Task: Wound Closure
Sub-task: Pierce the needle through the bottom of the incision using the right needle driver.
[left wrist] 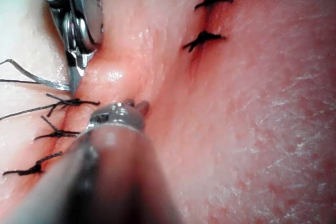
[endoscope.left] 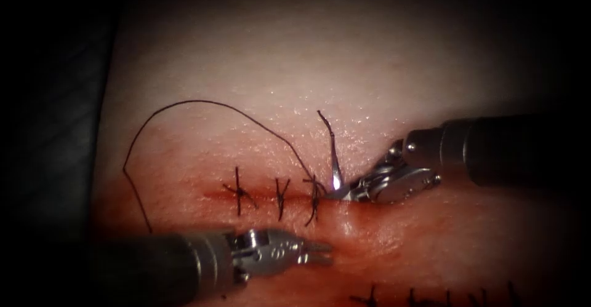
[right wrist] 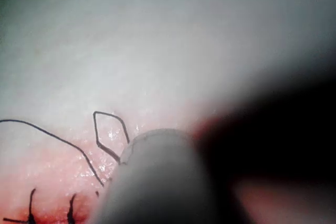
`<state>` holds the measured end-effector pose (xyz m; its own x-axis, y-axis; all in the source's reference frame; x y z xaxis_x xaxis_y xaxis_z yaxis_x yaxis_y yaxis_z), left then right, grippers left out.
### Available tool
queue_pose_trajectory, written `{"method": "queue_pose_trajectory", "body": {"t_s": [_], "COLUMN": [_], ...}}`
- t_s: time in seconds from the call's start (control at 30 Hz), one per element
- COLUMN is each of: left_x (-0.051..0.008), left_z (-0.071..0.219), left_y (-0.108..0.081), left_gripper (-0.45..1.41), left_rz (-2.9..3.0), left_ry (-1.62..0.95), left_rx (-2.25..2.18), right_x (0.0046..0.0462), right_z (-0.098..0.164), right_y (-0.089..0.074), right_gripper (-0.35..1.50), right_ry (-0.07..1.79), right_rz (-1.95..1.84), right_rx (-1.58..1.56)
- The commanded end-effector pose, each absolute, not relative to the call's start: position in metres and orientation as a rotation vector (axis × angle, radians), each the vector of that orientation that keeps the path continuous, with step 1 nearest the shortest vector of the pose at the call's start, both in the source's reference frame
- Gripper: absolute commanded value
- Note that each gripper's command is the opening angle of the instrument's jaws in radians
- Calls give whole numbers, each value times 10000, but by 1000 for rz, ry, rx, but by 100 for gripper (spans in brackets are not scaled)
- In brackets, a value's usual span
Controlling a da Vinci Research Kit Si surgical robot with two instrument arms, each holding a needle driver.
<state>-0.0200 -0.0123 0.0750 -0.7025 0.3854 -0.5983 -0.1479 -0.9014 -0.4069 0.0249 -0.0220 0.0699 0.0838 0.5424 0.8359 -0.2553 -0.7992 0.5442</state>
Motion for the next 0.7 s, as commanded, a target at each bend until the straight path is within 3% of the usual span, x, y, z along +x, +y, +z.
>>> {"method": "queue_pose_trajectory", "body": {"t_s": [0.03,0.2,0.3,0.47,0.63,0.7], "left_x": [-205,-205,-205,-206,-205,-205], "left_z": [755,752,750,746,743,742], "left_y": [-123,-125,-127,-130,-132,-133], "left_gripper": [-8,-8,-8,-8,-8,-8], "left_rz": [2611,2612,2612,2612,2613,2613], "left_ry": [-478,-478,-477,-477,-477,-477], "left_rx": [-1027,-1026,-1025,-1024,-1024,-1025], "right_x": [256,258,249,244,228,224], "right_z": [705,709,714,722,751,756], "right_y": [-218,-213,-181,-160,-137,-134], "right_gripper": [-35,-35,-35,-35,120,130], "right_ry": [287,308,566,814,1084,1121], "right_rz": [1785,1834,1845,1799,1690,1660], "right_rx": [1780,1740,1603,1434,1153,1095]}}
